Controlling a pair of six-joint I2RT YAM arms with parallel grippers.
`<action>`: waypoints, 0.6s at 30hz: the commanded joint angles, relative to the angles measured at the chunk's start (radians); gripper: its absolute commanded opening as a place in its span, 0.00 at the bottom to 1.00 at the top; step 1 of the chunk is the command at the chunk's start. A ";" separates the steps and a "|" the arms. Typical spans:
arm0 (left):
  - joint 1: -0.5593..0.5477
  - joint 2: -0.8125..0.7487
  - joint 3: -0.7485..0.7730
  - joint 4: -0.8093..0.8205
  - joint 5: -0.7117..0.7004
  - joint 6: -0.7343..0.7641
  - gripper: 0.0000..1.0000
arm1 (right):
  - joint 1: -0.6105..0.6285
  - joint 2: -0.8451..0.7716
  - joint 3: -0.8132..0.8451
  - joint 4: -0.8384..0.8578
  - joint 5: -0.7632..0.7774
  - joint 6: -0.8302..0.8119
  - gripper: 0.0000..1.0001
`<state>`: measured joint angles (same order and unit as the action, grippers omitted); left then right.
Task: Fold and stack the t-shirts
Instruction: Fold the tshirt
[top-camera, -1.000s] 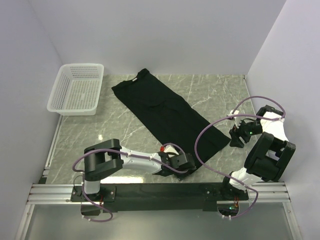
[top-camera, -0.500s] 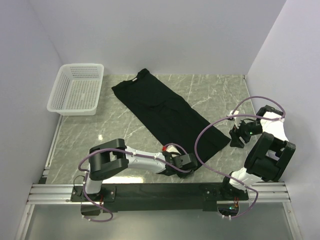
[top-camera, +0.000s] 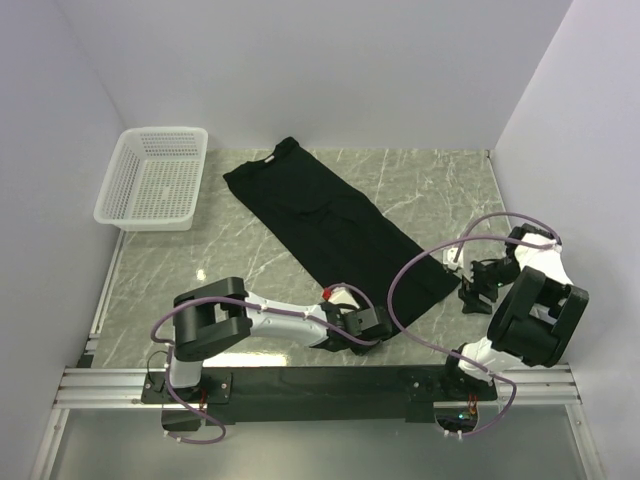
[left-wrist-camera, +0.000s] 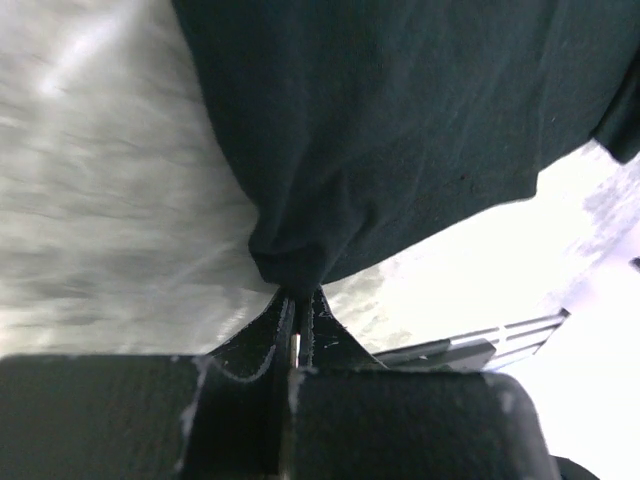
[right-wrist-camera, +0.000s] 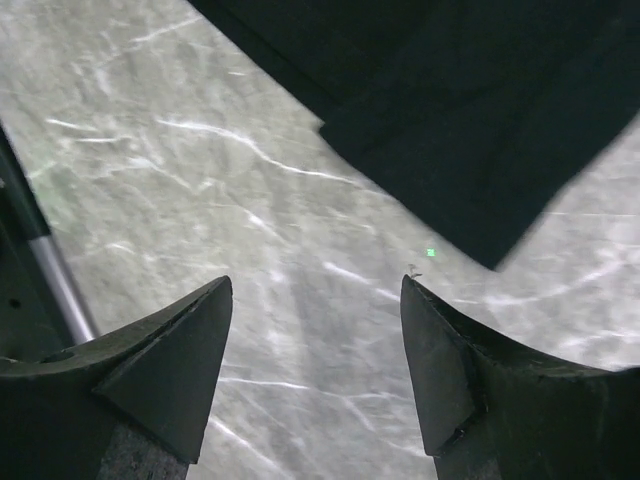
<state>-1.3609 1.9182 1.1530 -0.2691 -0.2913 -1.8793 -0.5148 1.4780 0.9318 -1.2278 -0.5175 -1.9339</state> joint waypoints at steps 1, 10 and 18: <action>0.000 -0.044 -0.059 -0.116 -0.091 0.046 0.00 | 0.007 0.025 0.077 -0.048 -0.035 -0.364 0.75; -0.007 -0.087 -0.113 -0.013 -0.074 0.086 0.00 | 0.032 0.019 0.068 -0.035 -0.047 -0.341 0.75; -0.017 -0.090 -0.122 0.116 -0.022 0.138 0.00 | 0.091 0.013 -0.033 0.028 0.028 -0.431 0.74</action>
<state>-1.3655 1.8446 1.0382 -0.1780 -0.3283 -1.7782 -0.4492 1.5139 0.9192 -1.2224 -0.5140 -1.9774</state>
